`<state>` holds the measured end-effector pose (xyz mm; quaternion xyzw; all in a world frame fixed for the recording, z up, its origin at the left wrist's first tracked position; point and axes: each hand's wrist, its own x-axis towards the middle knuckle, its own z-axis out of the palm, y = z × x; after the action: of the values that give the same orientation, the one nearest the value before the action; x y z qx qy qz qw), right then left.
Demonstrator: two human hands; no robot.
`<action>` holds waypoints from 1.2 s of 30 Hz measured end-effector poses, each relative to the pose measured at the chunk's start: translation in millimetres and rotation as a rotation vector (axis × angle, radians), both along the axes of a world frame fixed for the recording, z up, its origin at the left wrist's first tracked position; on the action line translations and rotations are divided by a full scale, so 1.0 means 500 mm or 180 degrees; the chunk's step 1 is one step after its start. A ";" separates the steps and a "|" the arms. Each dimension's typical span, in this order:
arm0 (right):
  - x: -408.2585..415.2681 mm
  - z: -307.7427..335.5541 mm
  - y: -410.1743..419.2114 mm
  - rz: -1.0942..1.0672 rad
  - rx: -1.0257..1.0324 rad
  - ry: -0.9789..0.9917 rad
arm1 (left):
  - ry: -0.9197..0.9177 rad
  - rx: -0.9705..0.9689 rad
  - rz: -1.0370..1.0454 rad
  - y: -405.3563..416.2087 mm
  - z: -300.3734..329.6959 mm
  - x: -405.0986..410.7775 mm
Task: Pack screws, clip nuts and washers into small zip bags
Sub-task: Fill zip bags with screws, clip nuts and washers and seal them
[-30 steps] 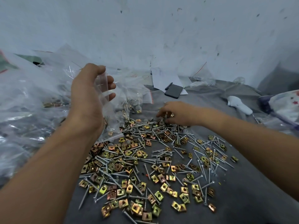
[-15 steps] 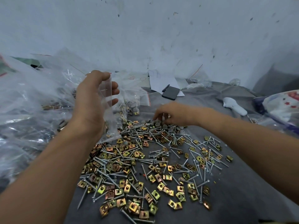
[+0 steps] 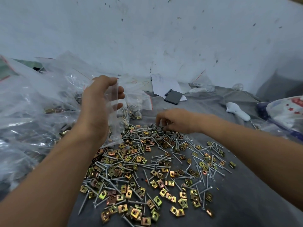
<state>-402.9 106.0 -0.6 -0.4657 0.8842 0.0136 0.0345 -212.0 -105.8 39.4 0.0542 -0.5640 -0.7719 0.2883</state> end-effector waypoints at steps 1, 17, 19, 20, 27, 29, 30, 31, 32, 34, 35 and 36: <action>0.002 0.001 0.000 0.0031 -0.0015 0.0000 | -0.0005 -0.0022 -0.0006 -0.001 -0.001 0.000; 0.020 0.010 -0.005 0.0069 0.0080 -0.0133 | -0.0137 -0.0065 -0.0034 0.007 -0.005 -0.001; 0.023 0.012 -0.003 0.0061 0.0030 -0.0125 | -0.0132 -0.0090 -0.0097 0.008 -0.006 -0.002; 0.024 0.012 -0.002 0.0048 0.0015 -0.0104 | -0.0155 -0.0091 -0.0134 0.007 -0.007 -0.002; 0.024 0.008 -0.003 -0.0143 -0.0061 0.0014 | -0.0312 -0.0481 -0.0142 0.013 -0.015 -0.013; 0.031 0.011 -0.005 -0.0376 -0.0469 -0.0065 | -0.0441 -0.0755 -0.0068 0.016 -0.023 -0.015; 0.038 0.016 -0.006 -0.0516 -0.0837 -0.0172 | -0.0495 -0.0933 -0.0051 0.018 -0.026 -0.014; 0.050 0.024 -0.006 -0.0666 -0.1287 -0.0328 | -0.0509 -0.1101 -0.0068 0.020 -0.030 -0.013; 0.065 0.035 -0.006 -0.0783 -0.1778 -0.0515 | -0.0485 -0.1241 -0.0120 0.023 -0.035 -0.013; 0.104 0.061 -0.005 -0.0868 -0.2816 -0.0899 | -0.0400 -0.1520 -0.0248 0.032 -0.043 -0.014; 0.127 0.073 -0.005 -0.0842 -0.3293 -0.1093 | -0.0371 -0.1694 -0.0266 0.039 -0.045 -0.014; 0.151 0.082 -0.010 -0.0782 -0.3721 -0.1297 | -0.0340 -0.1892 -0.0259 0.042 -0.048 -0.012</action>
<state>-327.3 100.9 40.3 -0.2959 0.7683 -0.5648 -0.0567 -218.1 -84.9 15.2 -0.0146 -0.7812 -0.5800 0.2303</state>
